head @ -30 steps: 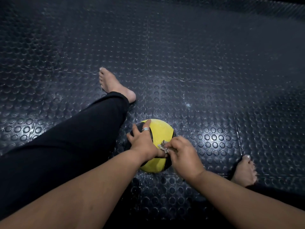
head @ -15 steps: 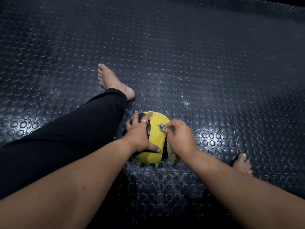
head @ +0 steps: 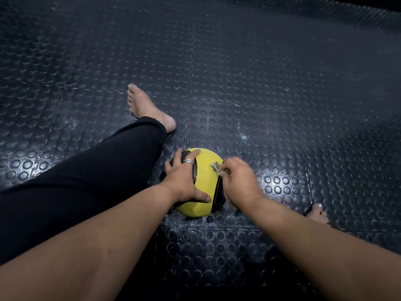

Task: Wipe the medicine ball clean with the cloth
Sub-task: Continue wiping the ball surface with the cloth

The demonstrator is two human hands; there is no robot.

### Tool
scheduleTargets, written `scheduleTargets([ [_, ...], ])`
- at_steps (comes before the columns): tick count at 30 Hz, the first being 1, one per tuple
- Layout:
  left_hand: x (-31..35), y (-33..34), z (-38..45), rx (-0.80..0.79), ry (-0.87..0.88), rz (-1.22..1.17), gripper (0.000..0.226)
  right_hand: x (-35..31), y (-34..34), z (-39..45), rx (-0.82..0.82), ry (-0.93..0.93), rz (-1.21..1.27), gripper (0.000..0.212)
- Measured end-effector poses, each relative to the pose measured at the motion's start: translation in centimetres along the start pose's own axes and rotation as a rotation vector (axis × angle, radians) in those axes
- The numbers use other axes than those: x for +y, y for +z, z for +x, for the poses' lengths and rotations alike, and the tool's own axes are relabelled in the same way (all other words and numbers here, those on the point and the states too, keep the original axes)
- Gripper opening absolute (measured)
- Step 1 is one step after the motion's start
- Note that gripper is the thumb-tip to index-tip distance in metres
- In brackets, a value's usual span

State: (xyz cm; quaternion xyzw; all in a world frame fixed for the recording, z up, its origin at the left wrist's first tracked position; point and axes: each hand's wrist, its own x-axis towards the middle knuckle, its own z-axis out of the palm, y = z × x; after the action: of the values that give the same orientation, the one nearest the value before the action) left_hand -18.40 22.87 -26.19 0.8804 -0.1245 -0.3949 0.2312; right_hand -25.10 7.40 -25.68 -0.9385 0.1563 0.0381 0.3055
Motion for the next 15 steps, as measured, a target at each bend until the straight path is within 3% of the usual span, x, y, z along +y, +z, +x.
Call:
scheduleTargets([
  [6, 0.1, -0.3, 0.1, -0.011, -0.002, 0.005, 0.133, 0.5, -0.5, -2.1, -0.145, -0.355, -0.115, 0.012],
  [9, 0.9, -0.1, 0.0, -0.020, -0.004, 0.007, 0.132, 1.2, -1.9, -1.3, -0.245, -0.413, -0.191, 0.013],
  [11, 1.2, -0.1, -0.2, -0.029, 0.000, 0.018, 0.132, 1.1, -2.6, -1.3, -0.209, -0.297, -0.153, 0.011],
  [15, 1.1, 0.2, -0.7, -0.102, 0.053, 0.162, 0.133, 1.1, -3.1, -2.6, 0.063, 0.158, -0.005, 0.013],
])
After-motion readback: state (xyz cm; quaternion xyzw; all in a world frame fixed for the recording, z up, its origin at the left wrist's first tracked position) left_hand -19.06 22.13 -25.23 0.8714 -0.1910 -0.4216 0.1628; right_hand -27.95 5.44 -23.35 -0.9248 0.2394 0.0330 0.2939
